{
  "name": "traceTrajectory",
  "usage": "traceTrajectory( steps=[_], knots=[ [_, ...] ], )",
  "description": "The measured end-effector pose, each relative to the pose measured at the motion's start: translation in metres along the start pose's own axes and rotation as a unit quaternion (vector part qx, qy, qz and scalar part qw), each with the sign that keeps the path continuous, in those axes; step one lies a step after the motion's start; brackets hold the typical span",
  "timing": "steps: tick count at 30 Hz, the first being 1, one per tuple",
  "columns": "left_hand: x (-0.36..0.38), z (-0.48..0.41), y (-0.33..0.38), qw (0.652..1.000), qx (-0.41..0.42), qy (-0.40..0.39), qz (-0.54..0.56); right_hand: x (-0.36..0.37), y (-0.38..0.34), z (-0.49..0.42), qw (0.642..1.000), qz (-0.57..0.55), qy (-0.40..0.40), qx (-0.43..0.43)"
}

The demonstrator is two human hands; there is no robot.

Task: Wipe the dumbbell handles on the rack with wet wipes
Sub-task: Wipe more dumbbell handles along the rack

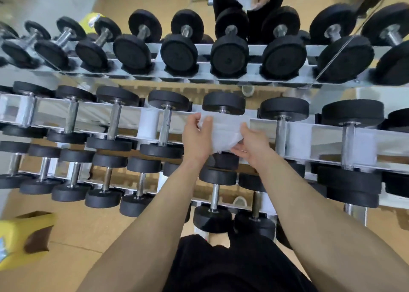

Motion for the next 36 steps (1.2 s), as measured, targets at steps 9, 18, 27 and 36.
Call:
traceTrajectory(
  steps=[9, 18, 27, 36],
  knots=[
    [0.026, -0.019, -0.031, 0.881, -0.295, -0.220, 0.297, -0.010, -0.023, -0.030, 0.982, -0.078, -0.172, 0.028],
    [-0.003, -0.054, -0.037, 0.983, -0.117, -0.127, 0.060, -0.003, -0.025, -0.051, 0.984, 0.098, -0.149, 0.014],
    [0.007, -0.082, -0.055, 0.990, -0.072, -0.118, 0.032, 0.011, 0.001, -0.071, 0.992, 0.086, 0.088, 0.024],
    [0.006, -0.112, -0.079, 0.979, -0.121, -0.152, 0.055, 0.007, 0.004, -0.077, 0.993, 0.059, 0.098, -0.014]
  ],
)
Point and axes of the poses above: each hand's wrist, its own z-axis away from the middle knuckle, its own x-axis out of the palm, y = z × x, the point moved 4 cm from there along -z, towards the middle knuckle, and after that the axes turned 9 degrees about -y, right-handed, at the moved point
